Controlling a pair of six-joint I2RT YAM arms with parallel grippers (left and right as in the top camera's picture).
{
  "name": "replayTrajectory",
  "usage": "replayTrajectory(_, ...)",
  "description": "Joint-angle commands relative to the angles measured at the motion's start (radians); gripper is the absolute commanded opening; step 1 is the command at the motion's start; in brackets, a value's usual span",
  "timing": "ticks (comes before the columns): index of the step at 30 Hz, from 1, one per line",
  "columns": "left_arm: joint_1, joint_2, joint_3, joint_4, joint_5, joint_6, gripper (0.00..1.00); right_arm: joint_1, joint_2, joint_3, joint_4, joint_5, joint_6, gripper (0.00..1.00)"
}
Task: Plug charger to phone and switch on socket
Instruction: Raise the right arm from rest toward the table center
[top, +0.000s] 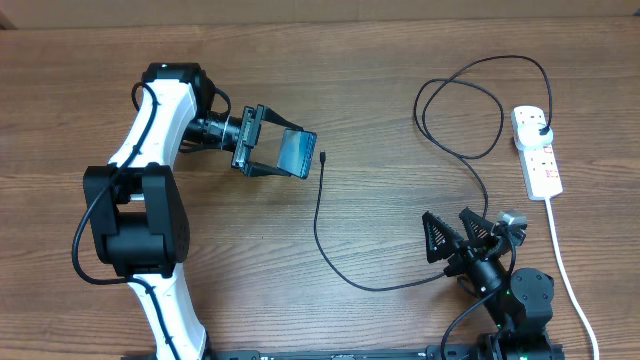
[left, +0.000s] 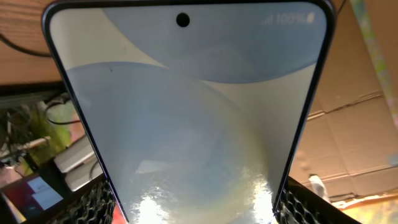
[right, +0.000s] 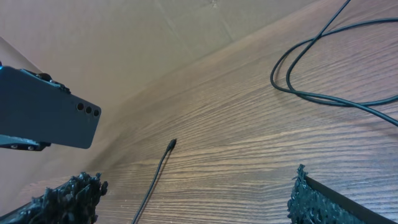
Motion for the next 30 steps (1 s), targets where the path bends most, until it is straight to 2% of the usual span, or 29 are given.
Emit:
replayTrajectory(1, 0.010, -0.005, 0.030, -0.006, 0.104, -0.057, 0.59, 0.002, 0.003, 0.028, -0.023, -0.006, 0.005, 1.00)
replayTrajectory(9, 0.010, -0.005, 0.030, -0.006, 0.108, -0.067, 0.60, 0.002, 0.008, 0.043, -0.030, -0.039, 0.005, 1.00)
replayTrajectory(14, 0.010, -0.005, 0.030, -0.006, 0.107, -0.066, 0.60, 0.002, 0.080, 0.107, -0.076, -0.040, 0.004, 1.00)
replayTrajectory(23, 0.010, -0.005, 0.030, 0.002, 0.094, -0.063, 0.59, 0.002, 0.401, 0.353, -0.154, -0.051, -0.008, 1.00)
replayTrajectory(27, 0.010, -0.005, 0.030, 0.006, 0.032, -0.066, 0.60, 0.001, 0.569, 0.520, -0.283, -0.062, -0.115, 1.00)
replayTrajectory(30, 0.010, -0.005, 0.030, 0.017, -0.072, -0.085, 0.60, 0.001, 0.689, 0.661, -0.421, -0.063, -0.183, 1.00)
